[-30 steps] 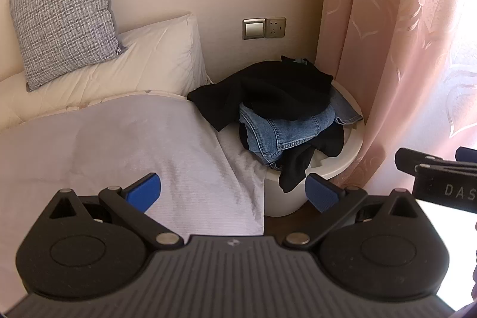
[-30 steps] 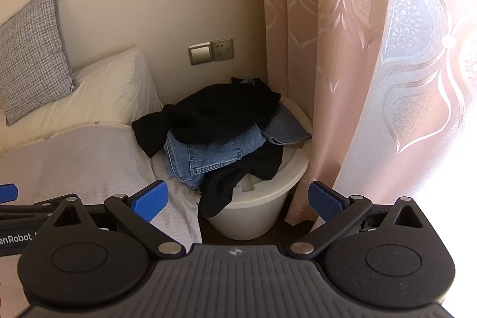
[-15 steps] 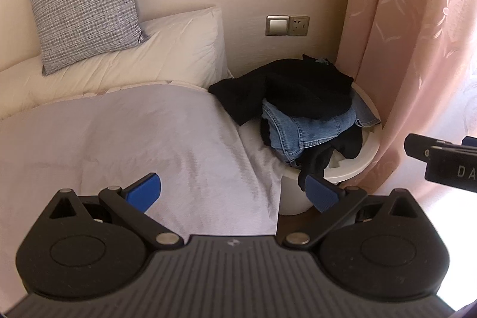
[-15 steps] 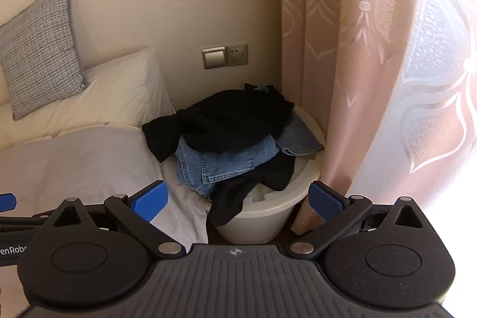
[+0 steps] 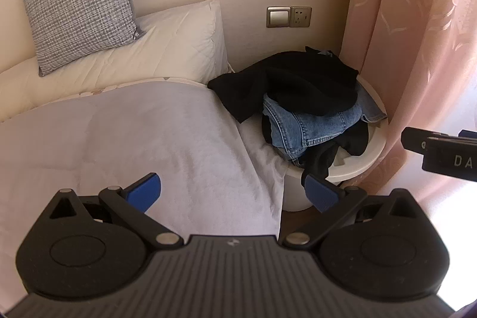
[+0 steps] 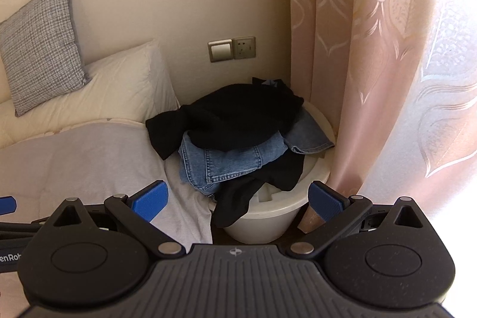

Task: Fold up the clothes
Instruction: 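Grasp the black knit cardigan in the basket with both grippers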

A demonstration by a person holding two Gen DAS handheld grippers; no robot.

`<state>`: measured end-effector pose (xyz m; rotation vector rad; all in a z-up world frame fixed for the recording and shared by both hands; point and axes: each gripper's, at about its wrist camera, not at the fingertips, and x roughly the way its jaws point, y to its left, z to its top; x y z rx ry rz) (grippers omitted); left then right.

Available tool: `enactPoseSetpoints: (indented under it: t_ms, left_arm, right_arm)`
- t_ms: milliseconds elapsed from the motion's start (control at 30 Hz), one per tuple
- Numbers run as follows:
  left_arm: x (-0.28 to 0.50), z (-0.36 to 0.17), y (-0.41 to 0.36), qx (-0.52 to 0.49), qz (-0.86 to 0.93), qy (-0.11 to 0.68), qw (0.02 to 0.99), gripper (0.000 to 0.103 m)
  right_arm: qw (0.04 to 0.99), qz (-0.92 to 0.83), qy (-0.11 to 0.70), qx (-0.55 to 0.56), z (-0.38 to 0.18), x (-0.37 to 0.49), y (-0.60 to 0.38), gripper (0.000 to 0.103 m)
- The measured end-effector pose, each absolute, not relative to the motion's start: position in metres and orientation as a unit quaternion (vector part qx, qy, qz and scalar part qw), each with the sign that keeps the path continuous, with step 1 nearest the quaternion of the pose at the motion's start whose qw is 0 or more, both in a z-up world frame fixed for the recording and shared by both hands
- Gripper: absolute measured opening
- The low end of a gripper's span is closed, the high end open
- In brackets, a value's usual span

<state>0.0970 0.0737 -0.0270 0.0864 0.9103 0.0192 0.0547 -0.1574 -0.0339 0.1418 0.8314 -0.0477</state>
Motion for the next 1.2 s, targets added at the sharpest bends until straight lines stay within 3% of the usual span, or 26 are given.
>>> enactPoseSetpoints:
  t_ms: [300, 667, 900, 1033, 1133, 1167, 1200]
  left_arm:
    - [0.151, -0.045, 0.062, 0.004, 0.025, 0.444, 0.896, 0.102]
    - [0.243, -0.092, 0.033, -0.018, -0.007, 0.506, 0.863, 0.101]
    - [0.299, -0.134, 0.028, -0.04, -0.039, 0.523, 0.851, 0.065]
    - [0.329, -0.155, 0.025, -0.078, -0.053, 0.546, 0.832, 0.043]
    - [0.348, -0.163, 0.02, -0.118, -0.066, 0.551, 0.823, 0.045]
    - [0.354, -0.166, 0.018, -0.13, -0.064, 0.553, 0.821, 0.049]
    - [0.361, -0.17, 0.016, -0.141, -0.062, 0.555, 0.818, 0.064]
  right_arm:
    - [0.904, -0.006, 0.421, 0.075, -0.06, 0.104, -0.181, 0.103]
    - [0.89, 0.003, 0.452, 0.061, -0.102, 0.186, -0.23, 0.101]
    - [0.892, 0.032, 0.449, 0.045, -0.133, 0.236, -0.249, 0.1]
    - [0.88, 0.047, 0.472, 0.037, -0.156, 0.263, -0.256, 0.088]
    - [0.868, 0.05, 0.488, 0.079, -0.17, 0.285, -0.268, 0.073]
    - [0.864, 0.051, 0.493, 0.093, -0.174, 0.292, -0.272, 0.072]
    - [0.859, 0.052, 0.498, 0.108, -0.179, 0.299, -0.276, 0.069]
